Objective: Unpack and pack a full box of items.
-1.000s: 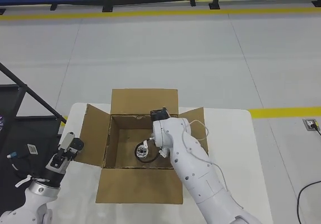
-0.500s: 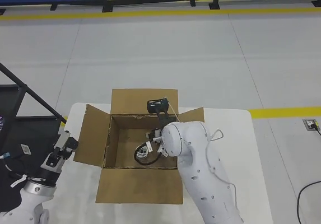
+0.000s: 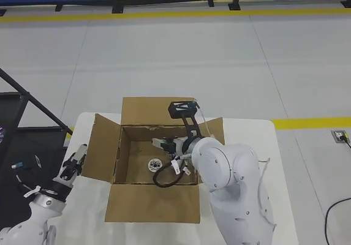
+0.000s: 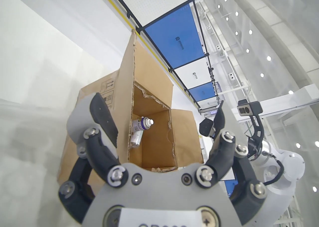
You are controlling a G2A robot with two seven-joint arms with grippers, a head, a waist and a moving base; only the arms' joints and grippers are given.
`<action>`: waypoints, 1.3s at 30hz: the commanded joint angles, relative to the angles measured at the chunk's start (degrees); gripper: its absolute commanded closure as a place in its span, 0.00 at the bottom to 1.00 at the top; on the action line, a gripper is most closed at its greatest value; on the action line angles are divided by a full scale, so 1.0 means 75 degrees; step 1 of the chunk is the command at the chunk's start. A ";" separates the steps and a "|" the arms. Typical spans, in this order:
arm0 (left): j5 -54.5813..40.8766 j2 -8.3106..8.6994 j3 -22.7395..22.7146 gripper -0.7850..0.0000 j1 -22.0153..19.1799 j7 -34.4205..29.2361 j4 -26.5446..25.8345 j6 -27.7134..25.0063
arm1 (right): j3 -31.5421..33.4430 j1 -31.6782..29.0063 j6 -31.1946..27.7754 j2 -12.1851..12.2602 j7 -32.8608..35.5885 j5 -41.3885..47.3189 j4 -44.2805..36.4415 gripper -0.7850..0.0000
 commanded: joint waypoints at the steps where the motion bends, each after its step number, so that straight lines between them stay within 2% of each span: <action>1: 0.0023 0.0002 0.0130 0.00 -0.0025 -0.0125 -0.0027 0.0015 | 0.0282 -0.0195 -0.0049 0.0026 -0.0339 0.0449 -0.0204 0.00; 6: 0.0348 0.0005 0.0521 0.00 -0.0124 -0.0308 -0.0131 0.0072 | 0.1494 -0.0734 -0.0304 0.0174 -0.0504 0.1362 -0.0963 0.00; 10: 0.0559 0.0003 0.0908 0.00 -0.0264 -0.0514 -0.0190 0.0177 | 0.2793 -0.1110 -0.0789 0.0325 -0.0363 0.2653 -0.1341 0.00; 14: 0.0916 -0.0005 0.1392 0.00 -0.0504 -0.0666 -0.0145 0.0329 | 0.3998 -0.1180 -0.1082 0.0502 -0.0209 0.3663 -0.0968 0.00; 18: 0.1182 -0.0022 0.1836 0.00 -0.0797 -0.0753 0.0061 0.0551 | 0.4484 -0.0899 -0.1382 0.0672 0.0035 0.4163 -0.0092 0.00; 24: 0.1422 -0.0049 0.2256 0.00 -0.1224 -0.0750 0.0482 0.0889 | 0.4331 -0.0324 -0.1849 0.0880 0.0581 0.4505 0.1022 0.00; 30: 0.1475 -0.0067 0.2430 0.00 -0.1444 -0.0675 0.0791 0.1095 | 0.3800 0.0095 -0.2358 0.1007 0.0990 0.5198 0.1381 0.00; 33: 0.1406 -0.0076 0.2464 0.00 -0.1503 -0.0613 0.0886 0.1138 | 0.3381 0.0290 -0.2549 0.1050 0.1157 0.5438 0.1552 0.00; 39: 0.1172 -0.0101 0.2483 0.00 -0.1585 -0.0405 0.1078 0.1240 | 0.2161 0.0688 -0.2354 0.1054 0.0709 0.4968 0.2015 0.00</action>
